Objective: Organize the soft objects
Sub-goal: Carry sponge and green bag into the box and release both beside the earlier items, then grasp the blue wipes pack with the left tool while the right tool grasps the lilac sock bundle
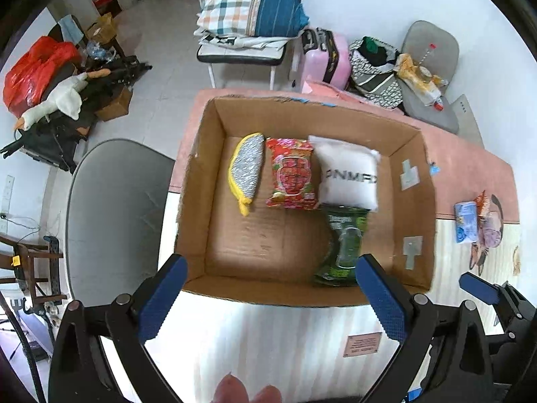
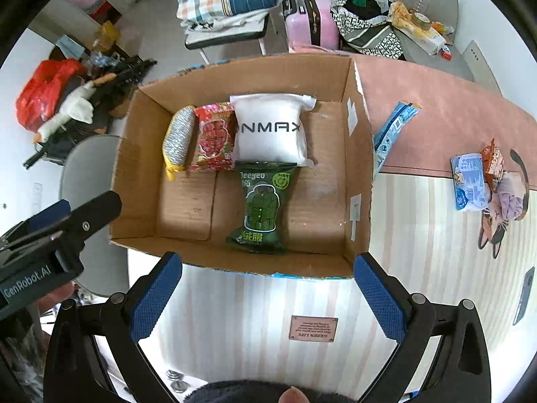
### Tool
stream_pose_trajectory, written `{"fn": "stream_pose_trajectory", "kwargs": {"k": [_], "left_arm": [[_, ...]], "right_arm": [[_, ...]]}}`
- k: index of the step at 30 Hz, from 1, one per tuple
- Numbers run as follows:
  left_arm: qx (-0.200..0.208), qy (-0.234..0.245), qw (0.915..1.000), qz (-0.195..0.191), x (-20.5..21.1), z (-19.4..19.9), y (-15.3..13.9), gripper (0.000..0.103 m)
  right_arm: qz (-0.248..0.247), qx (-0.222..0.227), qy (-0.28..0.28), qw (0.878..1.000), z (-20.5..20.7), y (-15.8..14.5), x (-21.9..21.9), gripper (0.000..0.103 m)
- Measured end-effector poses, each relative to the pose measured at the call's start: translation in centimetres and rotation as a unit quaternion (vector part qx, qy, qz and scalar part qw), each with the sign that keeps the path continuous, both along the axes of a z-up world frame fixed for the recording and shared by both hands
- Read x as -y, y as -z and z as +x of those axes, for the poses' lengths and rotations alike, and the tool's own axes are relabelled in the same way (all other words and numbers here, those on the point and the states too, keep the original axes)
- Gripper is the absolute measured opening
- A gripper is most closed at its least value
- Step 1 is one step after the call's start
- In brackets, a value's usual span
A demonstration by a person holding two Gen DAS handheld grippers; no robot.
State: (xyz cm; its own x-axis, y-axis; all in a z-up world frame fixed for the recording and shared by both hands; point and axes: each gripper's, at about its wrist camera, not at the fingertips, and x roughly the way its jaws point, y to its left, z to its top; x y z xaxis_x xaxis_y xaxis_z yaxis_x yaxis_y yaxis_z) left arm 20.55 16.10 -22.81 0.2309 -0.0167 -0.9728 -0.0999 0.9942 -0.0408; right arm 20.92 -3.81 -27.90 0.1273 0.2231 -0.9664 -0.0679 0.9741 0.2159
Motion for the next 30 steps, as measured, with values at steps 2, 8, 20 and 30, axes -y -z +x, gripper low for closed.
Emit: {"fn": "stream_pose_trajectory", "kwargs": {"k": [2, 8, 20, 30], "left_arm": [[0.004, 0.009, 0.9999, -0.001, 1.6, 0.2, -1.0, 0.102], [0.024, 0.08, 0.9965, 0.001, 10.8, 2.1, -3.5, 0.102], [-0.145, 0.164, 0.9717, -0.09, 35.1, 9.4, 8.0, 0.101], [-0.264, 0.104, 0.9493, -0.135, 43.8, 13.8, 18.9, 0.098]], "right_arm": [[0.013, 0.014, 0.0, 1.0, -0.3, -0.8, 1.4, 0.103], [0.007, 0.018, 0.049, 0.999, -0.4, -1.8, 11.3, 0.103], [-0.177, -0.04, 0.064, 0.981, 4.4, 4.6, 35.1, 0.103], [-0.131, -0.125, 0.032, 0.983, 8.6, 14.5, 43.2, 0.101]]}}
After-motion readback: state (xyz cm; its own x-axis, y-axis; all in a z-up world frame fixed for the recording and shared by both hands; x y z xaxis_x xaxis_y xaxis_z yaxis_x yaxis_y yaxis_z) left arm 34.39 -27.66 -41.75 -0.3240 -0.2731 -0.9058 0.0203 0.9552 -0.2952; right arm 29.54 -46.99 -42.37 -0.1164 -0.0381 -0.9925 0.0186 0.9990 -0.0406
